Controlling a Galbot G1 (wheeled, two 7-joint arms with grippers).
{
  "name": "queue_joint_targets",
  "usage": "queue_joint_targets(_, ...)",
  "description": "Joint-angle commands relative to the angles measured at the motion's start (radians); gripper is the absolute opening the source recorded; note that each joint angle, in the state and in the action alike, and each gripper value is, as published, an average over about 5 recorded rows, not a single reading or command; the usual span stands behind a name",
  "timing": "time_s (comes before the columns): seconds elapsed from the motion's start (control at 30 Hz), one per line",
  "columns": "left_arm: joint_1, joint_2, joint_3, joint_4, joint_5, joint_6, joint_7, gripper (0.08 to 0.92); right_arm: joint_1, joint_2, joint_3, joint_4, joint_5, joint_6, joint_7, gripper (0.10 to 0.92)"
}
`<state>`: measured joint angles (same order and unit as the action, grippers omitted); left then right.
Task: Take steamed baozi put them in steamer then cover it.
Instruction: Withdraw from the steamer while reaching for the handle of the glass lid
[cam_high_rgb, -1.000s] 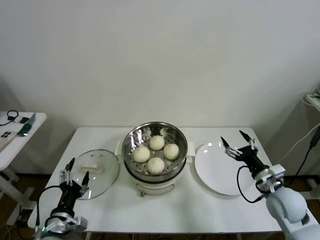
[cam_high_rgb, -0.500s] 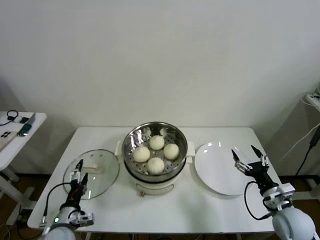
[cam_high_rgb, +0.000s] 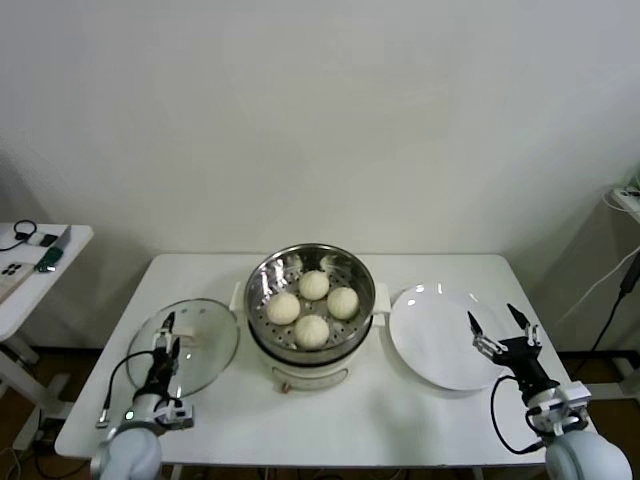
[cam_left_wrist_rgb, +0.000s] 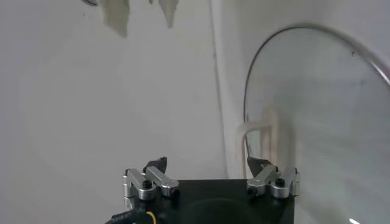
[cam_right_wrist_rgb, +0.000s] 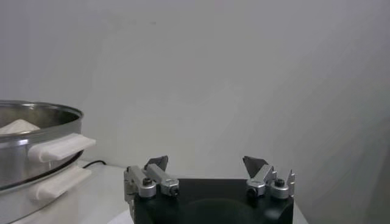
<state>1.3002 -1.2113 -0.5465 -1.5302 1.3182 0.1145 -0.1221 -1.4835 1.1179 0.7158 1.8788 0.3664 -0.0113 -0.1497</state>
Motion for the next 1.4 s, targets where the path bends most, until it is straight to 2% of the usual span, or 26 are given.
queue_joint_targets(0.03,-0.107,0.009,0.018,0.14,0.012,-0.013,-0.018,0.823,-0.01,0.021,0.013,0.001,-0.02,0.004,-0.006,0.823)
queue_joint_targets(0.53,-0.142,0.007,0.036,0.179,-0.032,-0.018,-0.044,0.822,-0.013,0.046,0.016,-0.013,-0.051,0.023,-0.026,0.823)
queue_joint_targets(0.63,-0.137,0.005,0.036,0.178,-0.033,-0.025,-0.043,0.798,-0.011,0.049,0.015,-0.016,-0.054,0.025,-0.028,0.823)
queue_joint_targets(1.13,-0.119,0.003,0.034,0.172,-0.039,-0.035,-0.055,0.383,0.002,0.064,0.021,-0.024,-0.064,0.033,-0.033,0.823)
queue_joint_targets(1.4,-0.075,0.017,0.022,0.102,-0.056,-0.03,-0.065,0.165,0.012,0.06,0.027,-0.03,-0.063,0.035,-0.032,0.823)
